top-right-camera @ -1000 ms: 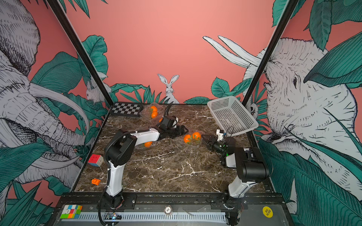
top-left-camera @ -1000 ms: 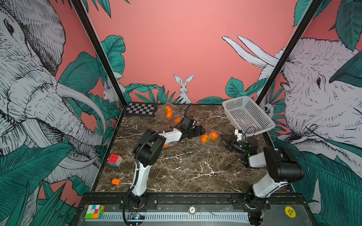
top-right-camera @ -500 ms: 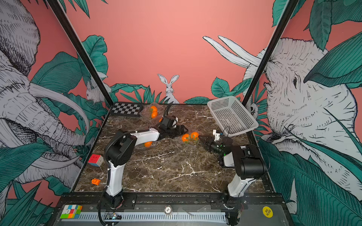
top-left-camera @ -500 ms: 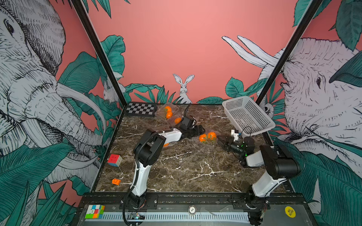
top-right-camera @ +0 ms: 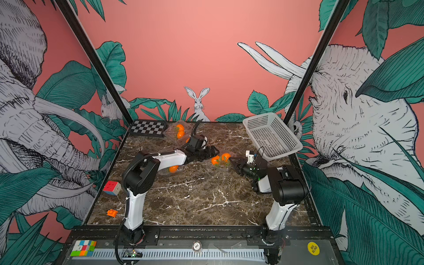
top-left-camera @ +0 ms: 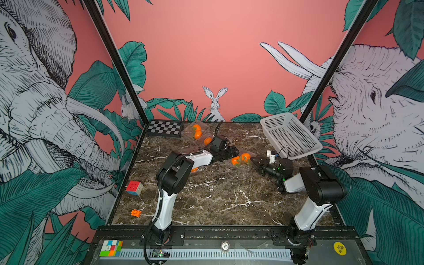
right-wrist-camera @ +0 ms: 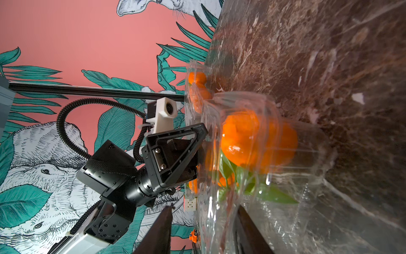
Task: Take oranges out of containers
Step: Open the packing box at the center of the board.
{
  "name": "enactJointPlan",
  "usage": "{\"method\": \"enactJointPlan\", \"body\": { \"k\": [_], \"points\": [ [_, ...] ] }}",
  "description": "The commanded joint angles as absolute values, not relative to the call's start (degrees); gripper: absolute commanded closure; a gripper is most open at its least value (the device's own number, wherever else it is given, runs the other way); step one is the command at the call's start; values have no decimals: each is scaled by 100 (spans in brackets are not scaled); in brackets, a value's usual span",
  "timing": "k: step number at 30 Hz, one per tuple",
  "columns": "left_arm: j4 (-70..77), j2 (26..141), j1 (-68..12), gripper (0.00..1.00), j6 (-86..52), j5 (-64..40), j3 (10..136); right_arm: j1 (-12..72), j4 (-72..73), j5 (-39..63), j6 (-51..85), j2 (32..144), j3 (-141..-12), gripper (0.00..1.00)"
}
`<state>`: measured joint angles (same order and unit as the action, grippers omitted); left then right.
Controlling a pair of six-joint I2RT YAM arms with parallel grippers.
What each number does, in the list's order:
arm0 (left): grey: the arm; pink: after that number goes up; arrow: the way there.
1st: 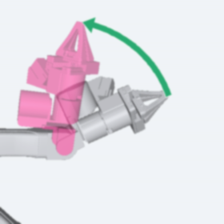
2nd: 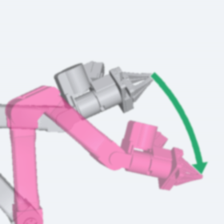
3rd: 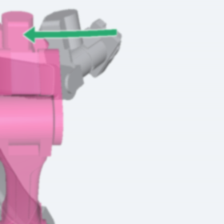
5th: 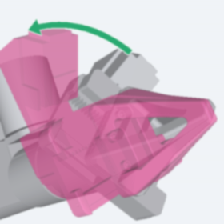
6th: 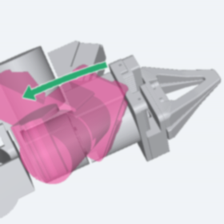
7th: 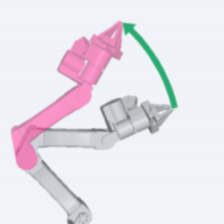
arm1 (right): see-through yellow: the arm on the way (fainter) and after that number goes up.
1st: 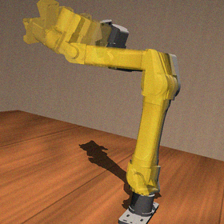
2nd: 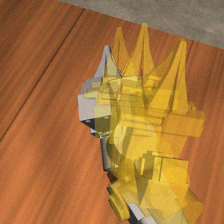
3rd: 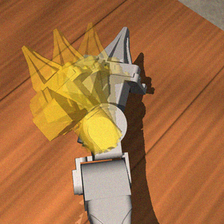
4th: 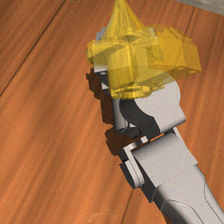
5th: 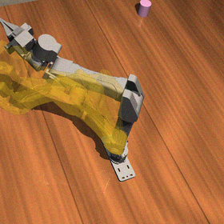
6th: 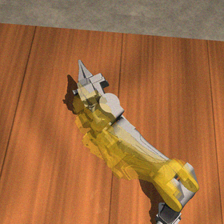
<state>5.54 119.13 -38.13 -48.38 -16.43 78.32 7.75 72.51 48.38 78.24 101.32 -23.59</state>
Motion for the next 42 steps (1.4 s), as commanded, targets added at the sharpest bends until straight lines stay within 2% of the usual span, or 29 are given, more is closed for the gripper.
{"method": "enactJointPlan", "body": {
  "k": [1,7,12,18,42],
  "points": [
    [661,11917,-3981,16,-5016,-1951,7988,1044,7489,5086,7849,10250,-2530,58],
    [712,12006,-4143,16,-5094,-1969,8101,1186,7512,5063,7987,10374,-2593,58],
    [800,12032,-4199,16,-5184,-1969,8130,1216,8079,5019,8352,10512,-2583,57],
    [880,12063,-4257,16,-5256,-1969,8130,1275,8057,5001,8260,10446,-2593,55],
    [1047,12294,-4368,14,-5528,-2028,8469,1463,8084,5282,8103,10274,-2687,56]
  ]
}}
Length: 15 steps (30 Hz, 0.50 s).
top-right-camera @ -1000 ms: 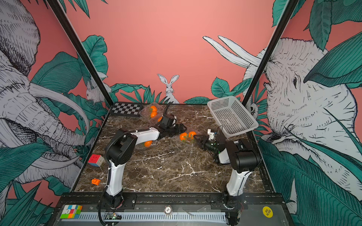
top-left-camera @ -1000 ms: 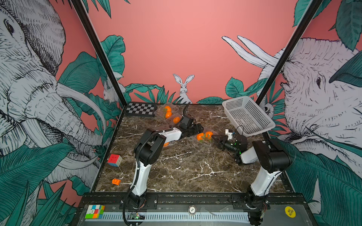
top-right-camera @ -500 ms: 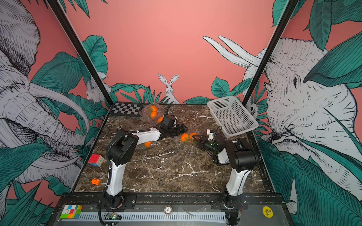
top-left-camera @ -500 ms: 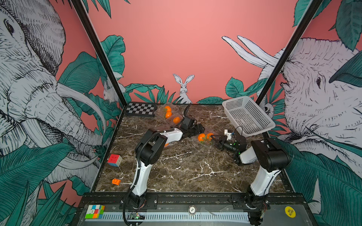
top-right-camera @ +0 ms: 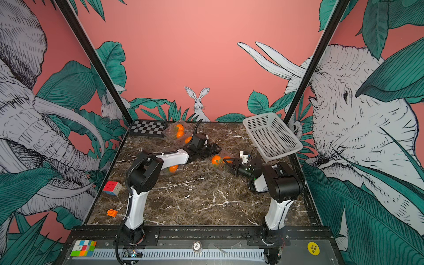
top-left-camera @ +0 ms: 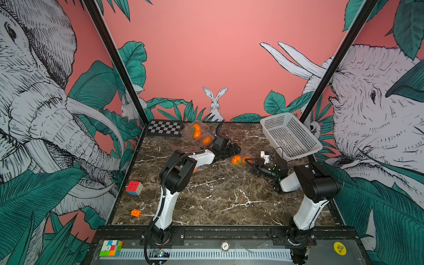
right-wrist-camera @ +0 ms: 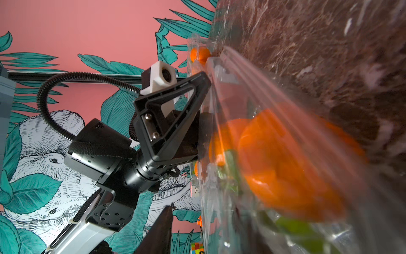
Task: Take oranges out of containers
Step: Open the packing box at the center of the board.
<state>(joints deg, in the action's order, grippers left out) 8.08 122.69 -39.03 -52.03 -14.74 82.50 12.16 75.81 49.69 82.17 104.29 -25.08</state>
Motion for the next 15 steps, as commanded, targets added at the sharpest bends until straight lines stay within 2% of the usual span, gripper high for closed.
{"method": "enactJointPlan", "body": {
  "k": [1,6,10,15],
  "points": [
    [1037,12313,-4377,14,-5528,-2030,8503,1466,8086,5274,8115,10274,-2689,56],
    [1041,12318,-4390,13,-5542,-2030,8539,1468,8077,5181,8232,10248,-2673,57],
    [829,12190,-4361,10,-5383,-1995,8577,1467,8070,5037,8463,10219,-2656,62],
    [662,11916,-4311,1,-5315,-2021,8529,1434,7573,4864,8521,9981,-2612,67]
  ]
}}
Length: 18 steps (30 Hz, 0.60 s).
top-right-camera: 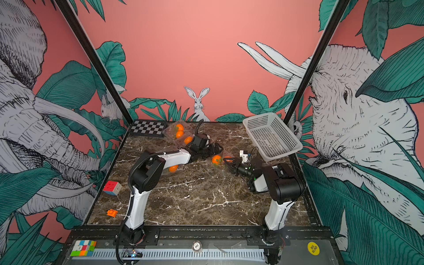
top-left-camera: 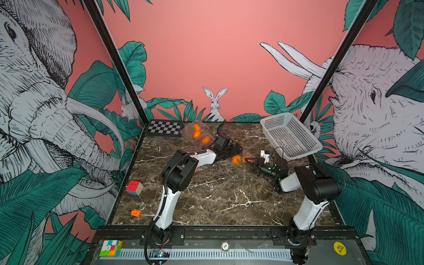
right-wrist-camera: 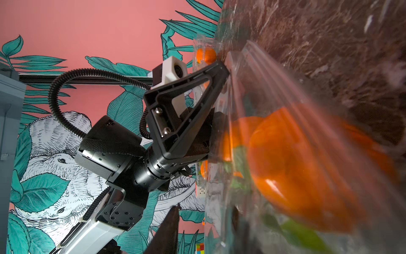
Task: Take oranges out of containers
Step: Open the packing box at the center of the board.
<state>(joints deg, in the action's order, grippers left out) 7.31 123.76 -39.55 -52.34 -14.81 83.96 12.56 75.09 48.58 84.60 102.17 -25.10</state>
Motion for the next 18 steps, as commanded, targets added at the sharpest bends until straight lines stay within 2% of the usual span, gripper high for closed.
{"method": "enactJointPlan", "body": {
  "k": [1,5,9,18],
  "points": [
    [569,11832,-4303,1,-5264,-1988,8524,1421,7314,4790,8438,9901,-2594,69],
    [296,11518,-4216,1,-5079,-1882,8486,1376,6918,4577,8317,9697,-2525,72],
    [150,11151,-4052,1,-5002,-1808,8296,1353,6922,4397,8480,9660,-2454,77],
    [47,10647,-3744,1,-4937,-1751,7899,1304,7002,3996,8784,9745,-2275,83]
  ]
}}
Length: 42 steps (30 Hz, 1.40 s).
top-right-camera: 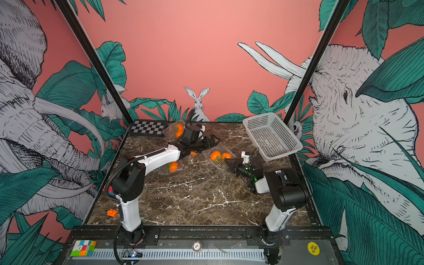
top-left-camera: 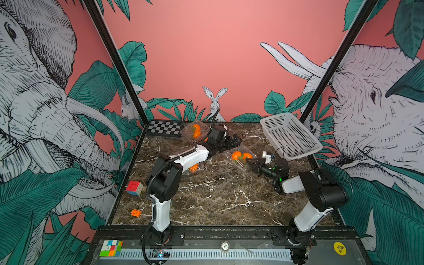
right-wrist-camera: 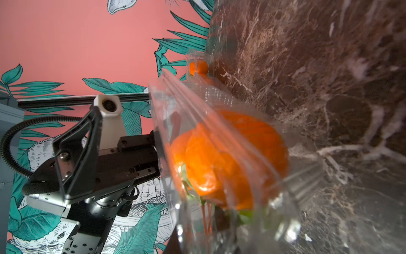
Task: Take oranges out of containers
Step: Open the packing box at the center of the board.
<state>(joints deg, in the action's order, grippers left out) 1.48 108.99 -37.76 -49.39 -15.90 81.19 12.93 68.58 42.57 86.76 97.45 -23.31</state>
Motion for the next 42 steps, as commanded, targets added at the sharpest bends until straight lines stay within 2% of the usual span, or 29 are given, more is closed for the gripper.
{"method": "enactJointPlan", "body": {
  "k": [1,12,16,23,29,42],
  "points": [
    [102,10595,-3744,1,-4961,-1749,7823,1309,7047,4012,8829,9774,-2287,83],
    [1258,9552,-3735,1,-5384,-1349,5914,1112,7058,3723,9161,9742,-2276,83],
    [2773,9385,-3875,1,-5931,-1190,4904,1099,7180,3508,9402,9855,-2267,83],
    [4788,9949,-4663,5,-6438,-436,4021,1174,7376,3335,9728,10011,-2347,84],
    [6492,10699,-4864,11,-7093,219,3566,1274,7244,3187,9752,9881,-2361,84],
    [7515,11542,-4915,13,-7735,373,3548,1374,6859,3138,9449,9770,-2347,84]
  ]
}}
